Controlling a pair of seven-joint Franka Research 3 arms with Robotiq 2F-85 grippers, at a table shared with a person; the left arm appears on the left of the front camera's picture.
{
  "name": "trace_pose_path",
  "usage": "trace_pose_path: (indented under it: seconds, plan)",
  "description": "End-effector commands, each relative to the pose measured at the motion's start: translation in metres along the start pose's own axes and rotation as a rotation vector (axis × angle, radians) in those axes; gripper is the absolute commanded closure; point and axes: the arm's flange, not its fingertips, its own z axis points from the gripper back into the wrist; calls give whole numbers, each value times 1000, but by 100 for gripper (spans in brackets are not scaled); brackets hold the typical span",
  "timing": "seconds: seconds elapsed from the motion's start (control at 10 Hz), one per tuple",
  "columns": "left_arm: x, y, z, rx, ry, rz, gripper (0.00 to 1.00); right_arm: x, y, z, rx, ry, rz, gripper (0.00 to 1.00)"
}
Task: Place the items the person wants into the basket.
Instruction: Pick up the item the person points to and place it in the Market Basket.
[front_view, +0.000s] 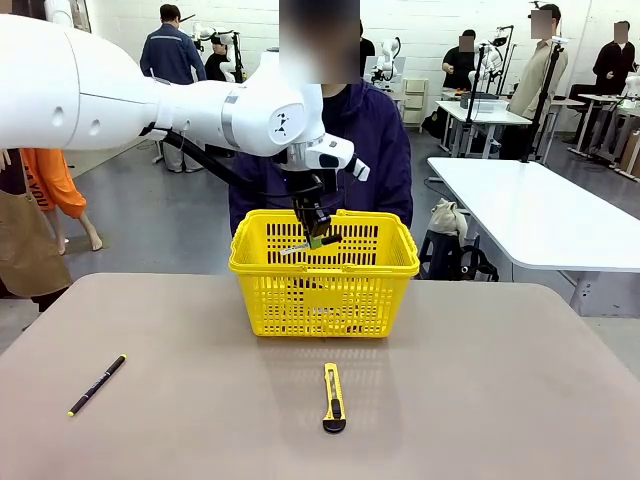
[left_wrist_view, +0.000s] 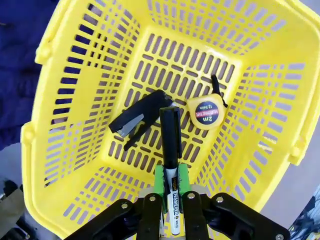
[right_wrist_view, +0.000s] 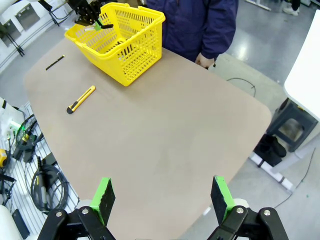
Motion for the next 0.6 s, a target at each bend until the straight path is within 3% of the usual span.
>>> trace_pose_path:
  seconds: [0.0, 0.5]
  plan:
    - [7, 9, -5, -15, 31, -57, 88, -1, -2, -2, 8, -30, 11, 0]
    - [3, 15, -40, -15, 81, -41, 88, -1, -2, -2, 8, -30, 11, 0]
